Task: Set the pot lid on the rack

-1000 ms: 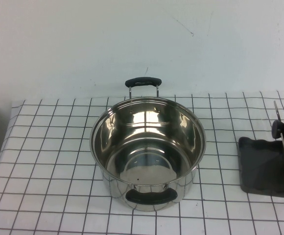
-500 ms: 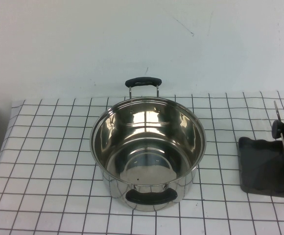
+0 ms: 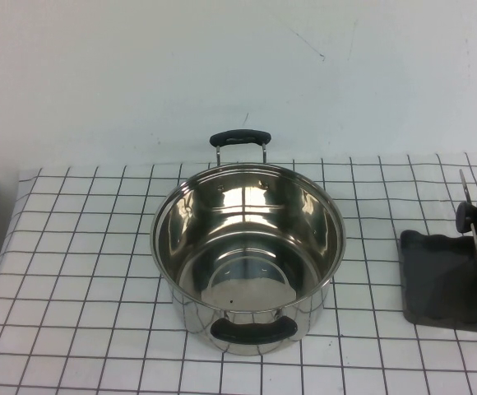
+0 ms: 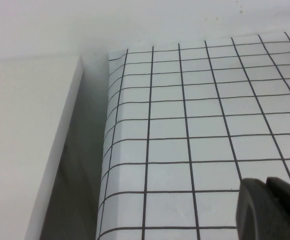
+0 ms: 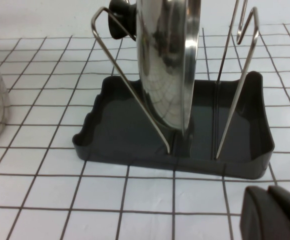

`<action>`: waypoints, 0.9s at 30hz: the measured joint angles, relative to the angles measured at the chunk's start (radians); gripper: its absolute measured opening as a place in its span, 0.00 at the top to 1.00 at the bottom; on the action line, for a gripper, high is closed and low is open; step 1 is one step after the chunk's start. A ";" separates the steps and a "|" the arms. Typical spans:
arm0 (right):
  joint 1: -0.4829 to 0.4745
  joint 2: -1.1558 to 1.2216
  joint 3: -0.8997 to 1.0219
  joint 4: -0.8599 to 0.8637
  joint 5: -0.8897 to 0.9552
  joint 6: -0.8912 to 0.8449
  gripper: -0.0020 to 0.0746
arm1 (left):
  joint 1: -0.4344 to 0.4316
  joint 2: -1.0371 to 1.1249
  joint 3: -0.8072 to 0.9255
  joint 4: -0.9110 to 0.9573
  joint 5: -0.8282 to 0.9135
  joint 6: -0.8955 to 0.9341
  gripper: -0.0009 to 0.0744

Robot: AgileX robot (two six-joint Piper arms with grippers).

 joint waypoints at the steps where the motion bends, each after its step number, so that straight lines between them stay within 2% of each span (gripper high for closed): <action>1: 0.000 0.000 0.000 0.000 0.000 0.000 0.98 | -0.002 0.000 0.000 0.000 0.000 0.000 0.99; 27: 0.000 0.000 0.000 0.000 0.000 0.000 0.98 | -0.002 -0.002 0.000 -0.039 0.000 0.002 0.99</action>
